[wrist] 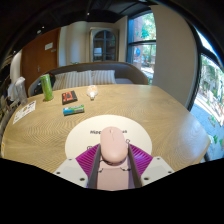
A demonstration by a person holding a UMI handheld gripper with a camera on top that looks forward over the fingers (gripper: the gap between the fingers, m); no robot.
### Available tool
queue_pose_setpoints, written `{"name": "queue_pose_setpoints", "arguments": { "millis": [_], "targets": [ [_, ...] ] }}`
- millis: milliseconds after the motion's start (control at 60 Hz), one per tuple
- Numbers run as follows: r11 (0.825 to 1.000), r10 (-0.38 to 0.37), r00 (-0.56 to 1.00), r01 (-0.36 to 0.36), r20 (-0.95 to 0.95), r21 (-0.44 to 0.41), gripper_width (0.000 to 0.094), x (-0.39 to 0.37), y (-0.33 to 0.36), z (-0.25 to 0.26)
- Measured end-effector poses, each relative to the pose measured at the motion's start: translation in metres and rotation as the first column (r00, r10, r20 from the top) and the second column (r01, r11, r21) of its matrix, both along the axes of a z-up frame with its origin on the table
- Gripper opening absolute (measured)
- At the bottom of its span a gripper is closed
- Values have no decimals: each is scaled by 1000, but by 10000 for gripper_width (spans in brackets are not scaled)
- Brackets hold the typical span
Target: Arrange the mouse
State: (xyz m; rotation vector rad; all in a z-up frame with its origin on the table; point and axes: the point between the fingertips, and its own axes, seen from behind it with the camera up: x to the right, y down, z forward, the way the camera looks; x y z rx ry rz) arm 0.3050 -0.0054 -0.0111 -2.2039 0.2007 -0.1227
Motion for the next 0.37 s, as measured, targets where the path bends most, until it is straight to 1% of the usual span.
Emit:
{"name": "queue_pose_setpoints", "arguments": {
  "millis": [17,33,83,100,133,233,367],
  "targets": [
    [1000,-3,1000,3,2,-1,573,2,-1,0],
    [1000,-10,1000,10,4,3,633,4,-2,1],
    [1000,-3,1000,3,-6,27,847,4,-3,7],
    [999,1,1000,-1,-15,37,862,3,-5,9],
    [999,22,999,-19,-45,46,841,-3,-9,13],
    [996,60,991,-50,-122,78,843,-22,-32,24],
    [993,81,991,-71,-103,95,845,-23,-79,37]
  ]
}}
